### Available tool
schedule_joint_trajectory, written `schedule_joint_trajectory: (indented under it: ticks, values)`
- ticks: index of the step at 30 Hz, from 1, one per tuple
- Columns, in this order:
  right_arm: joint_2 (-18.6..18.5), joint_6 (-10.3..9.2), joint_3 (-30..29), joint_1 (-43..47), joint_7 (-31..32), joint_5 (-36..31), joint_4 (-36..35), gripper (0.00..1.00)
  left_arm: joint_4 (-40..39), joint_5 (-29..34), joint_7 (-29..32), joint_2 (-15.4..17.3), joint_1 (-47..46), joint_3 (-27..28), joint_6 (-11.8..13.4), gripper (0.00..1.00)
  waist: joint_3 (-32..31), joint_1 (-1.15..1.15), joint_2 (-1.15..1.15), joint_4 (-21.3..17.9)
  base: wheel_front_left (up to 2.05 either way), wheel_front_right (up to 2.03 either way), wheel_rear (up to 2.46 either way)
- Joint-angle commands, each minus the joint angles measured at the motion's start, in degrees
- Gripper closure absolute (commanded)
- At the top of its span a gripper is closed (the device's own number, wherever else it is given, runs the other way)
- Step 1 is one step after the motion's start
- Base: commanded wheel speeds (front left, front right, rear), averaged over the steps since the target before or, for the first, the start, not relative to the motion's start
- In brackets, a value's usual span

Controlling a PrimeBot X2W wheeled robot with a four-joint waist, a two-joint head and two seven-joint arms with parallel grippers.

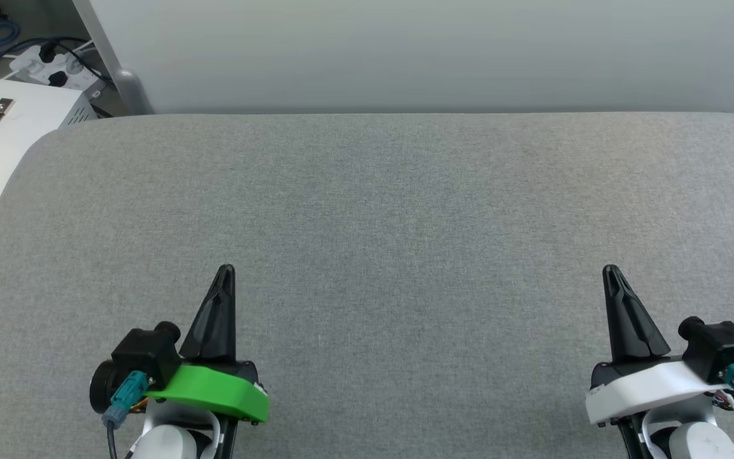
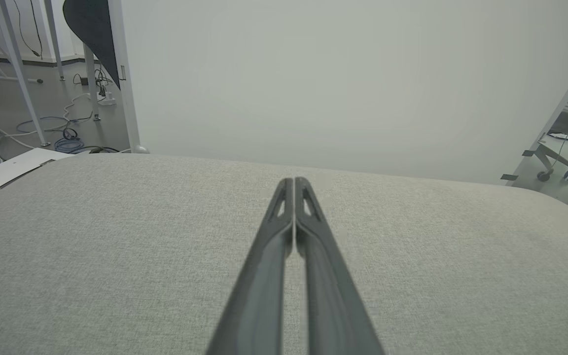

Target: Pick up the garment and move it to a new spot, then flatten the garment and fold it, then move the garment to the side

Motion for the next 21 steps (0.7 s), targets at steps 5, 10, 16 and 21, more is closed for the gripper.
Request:
schedule_joint_trajectory:
  ticks: [5, 10, 16, 21]
  values:
    - [0.0, 0.0, -0.1, 0.1, 0.6, -0.7, -0.2, 1.0, -0.4, 0.7, 0.8, 0.0, 0.2, 0.2, 0.4, 1.0, -0.2, 0.0, 0.0, -0.1, 0.0, 0.0, 0.0]
    - [0.1, 0.0, -0.2, 0.1, 1.1, -1.2, -0.3, 1.0, -0.6, 1.2, 1.4, -0.1, 0.3, 0.3, 0.7, 1.0, -0.4, 0.0, 0.0, -0.1, 0.0, 0.0, 0.0]
    - [0.1, -0.01, -0.3, 0.2, 1.9, -2.1, -0.5, 1.0, -1.1, 2.1, 2.3, -0.1, 0.6, 0.5, 1.1, 1.0, -0.7, 0.0, 0.0, -0.2, 0.0, 0.0, 0.0]
    - [0.1, -0.01, -0.4, 0.3, 2.4, -2.6, -0.6, 1.0, -1.3, 2.6, 2.9, -0.1, 0.7, 0.6, 1.4, 1.0, -0.9, 0.0, 0.0, -0.2, 0.0, 0.0, 0.0]
